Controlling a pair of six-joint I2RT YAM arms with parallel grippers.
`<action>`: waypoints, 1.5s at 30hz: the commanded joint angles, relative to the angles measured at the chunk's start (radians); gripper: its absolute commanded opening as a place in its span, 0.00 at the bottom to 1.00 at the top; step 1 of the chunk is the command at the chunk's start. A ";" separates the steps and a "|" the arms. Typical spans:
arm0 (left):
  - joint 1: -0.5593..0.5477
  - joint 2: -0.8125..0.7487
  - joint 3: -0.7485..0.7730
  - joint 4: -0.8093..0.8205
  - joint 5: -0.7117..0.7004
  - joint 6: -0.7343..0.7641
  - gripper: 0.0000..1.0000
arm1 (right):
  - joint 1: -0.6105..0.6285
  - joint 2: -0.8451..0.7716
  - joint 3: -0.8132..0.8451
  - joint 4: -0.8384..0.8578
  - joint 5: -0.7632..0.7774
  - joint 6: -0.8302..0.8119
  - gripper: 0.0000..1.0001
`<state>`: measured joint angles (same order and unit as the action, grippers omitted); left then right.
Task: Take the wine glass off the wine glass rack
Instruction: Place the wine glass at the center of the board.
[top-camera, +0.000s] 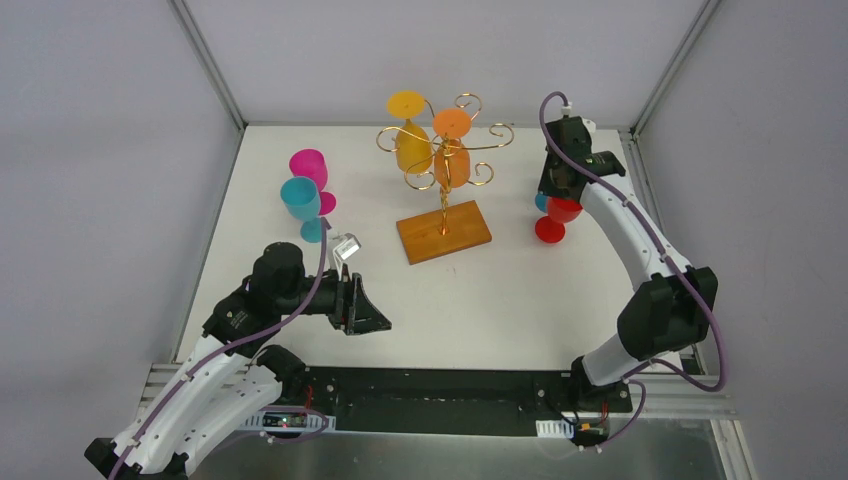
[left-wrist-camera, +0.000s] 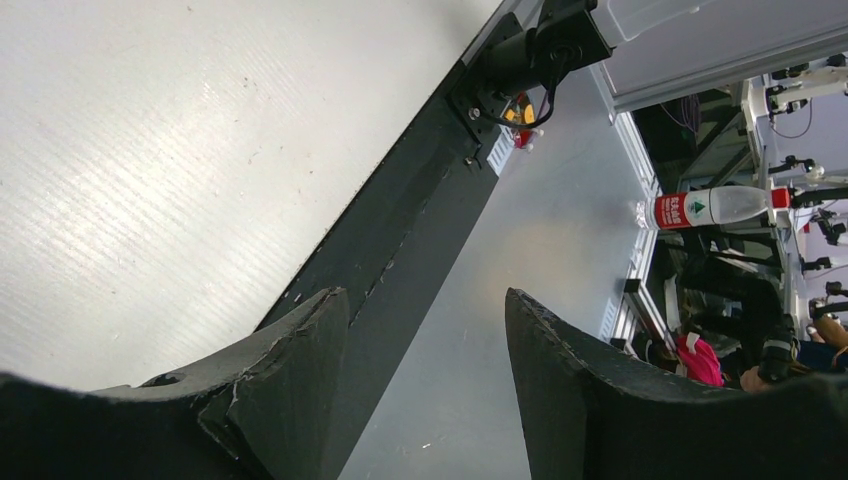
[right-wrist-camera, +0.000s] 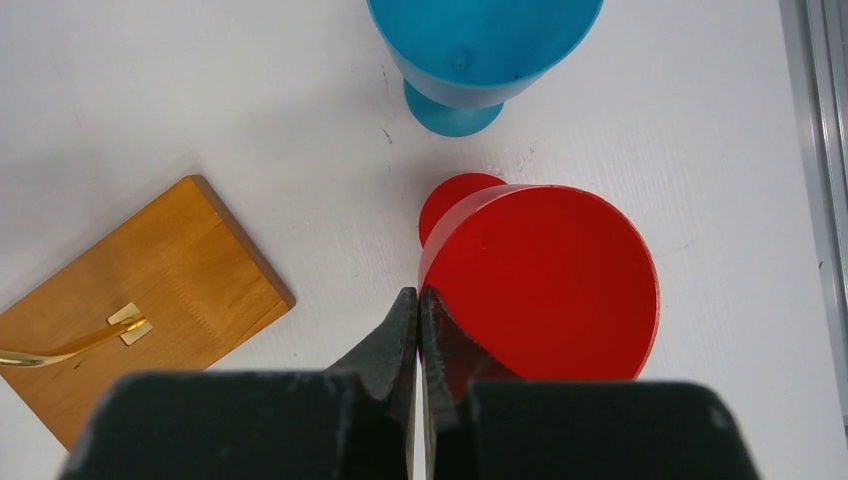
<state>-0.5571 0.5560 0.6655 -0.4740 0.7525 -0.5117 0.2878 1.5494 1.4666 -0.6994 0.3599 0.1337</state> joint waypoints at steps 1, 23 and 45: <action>-0.004 0.000 0.021 -0.005 -0.007 0.024 0.60 | -0.010 0.030 0.047 0.025 0.026 -0.017 0.00; -0.004 0.018 0.028 -0.031 -0.050 0.033 0.60 | -0.017 0.095 0.068 0.000 0.039 -0.019 0.25; -0.004 0.176 0.233 -0.041 -0.243 -0.025 0.68 | -0.010 -0.172 0.109 -0.070 -0.043 0.013 0.50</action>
<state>-0.5571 0.6781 0.8028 -0.5232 0.5625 -0.5133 0.2745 1.4998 1.5890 -0.7685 0.3573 0.1246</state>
